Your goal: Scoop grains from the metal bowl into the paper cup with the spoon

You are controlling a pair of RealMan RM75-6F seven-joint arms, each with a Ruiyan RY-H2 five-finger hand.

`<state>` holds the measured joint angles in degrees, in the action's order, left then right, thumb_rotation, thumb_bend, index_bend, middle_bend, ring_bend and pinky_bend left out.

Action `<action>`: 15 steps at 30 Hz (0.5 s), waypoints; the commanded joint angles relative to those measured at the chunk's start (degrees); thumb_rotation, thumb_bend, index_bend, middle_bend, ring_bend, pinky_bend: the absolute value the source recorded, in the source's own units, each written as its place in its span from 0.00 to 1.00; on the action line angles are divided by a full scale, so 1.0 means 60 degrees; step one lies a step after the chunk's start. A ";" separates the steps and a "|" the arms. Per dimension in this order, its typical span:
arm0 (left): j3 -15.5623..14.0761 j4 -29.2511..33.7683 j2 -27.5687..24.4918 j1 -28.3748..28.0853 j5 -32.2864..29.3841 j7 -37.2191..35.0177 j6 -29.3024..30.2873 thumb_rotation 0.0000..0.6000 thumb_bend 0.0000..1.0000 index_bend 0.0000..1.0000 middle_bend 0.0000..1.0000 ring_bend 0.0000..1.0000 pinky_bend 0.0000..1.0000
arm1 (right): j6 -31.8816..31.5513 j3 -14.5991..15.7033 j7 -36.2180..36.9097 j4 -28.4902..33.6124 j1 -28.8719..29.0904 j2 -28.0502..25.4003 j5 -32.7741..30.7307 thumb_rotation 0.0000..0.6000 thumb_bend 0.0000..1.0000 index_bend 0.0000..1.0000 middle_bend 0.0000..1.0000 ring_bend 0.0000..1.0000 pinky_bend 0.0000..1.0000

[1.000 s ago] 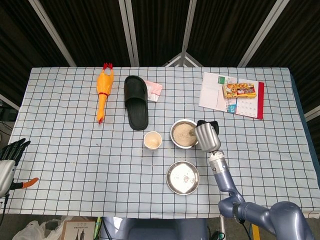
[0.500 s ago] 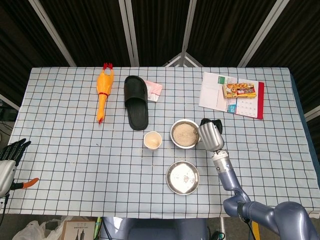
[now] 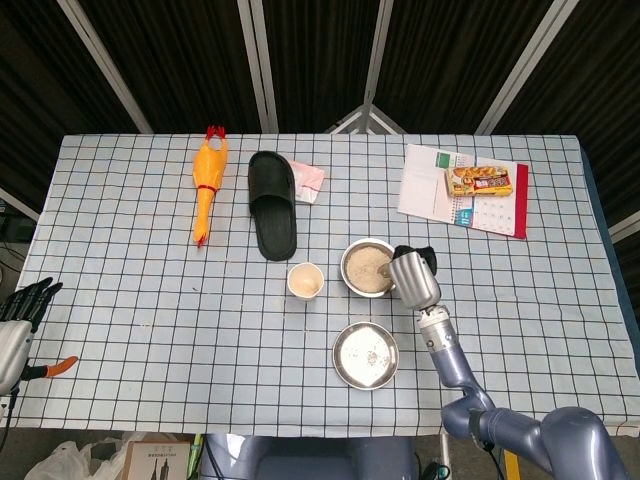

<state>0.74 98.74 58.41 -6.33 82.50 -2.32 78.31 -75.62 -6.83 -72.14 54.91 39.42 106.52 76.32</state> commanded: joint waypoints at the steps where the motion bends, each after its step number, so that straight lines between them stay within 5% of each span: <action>1: 0.0001 0.0002 -0.0003 -0.0004 -0.0001 -0.0007 -0.0004 1.00 0.00 0.00 0.00 0.00 0.00 | 0.0030 -0.0132 0.0096 0.0003 -0.0031 0.0133 -0.0126 1.00 0.57 0.63 0.86 1.00 1.00; 15: 0.0042 0.0019 -0.0032 -0.0026 -0.0156 -0.0088 -0.0089 1.00 0.00 0.00 0.00 0.00 0.00 | 0.0077 -0.1333 0.0907 0.0360 -0.0143 0.0820 -0.1299 1.00 0.58 0.63 0.86 1.00 1.00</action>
<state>0.99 98.86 58.22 -6.48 81.57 -2.85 77.78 -75.30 -13.39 -67.64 56.46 38.86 110.67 70.23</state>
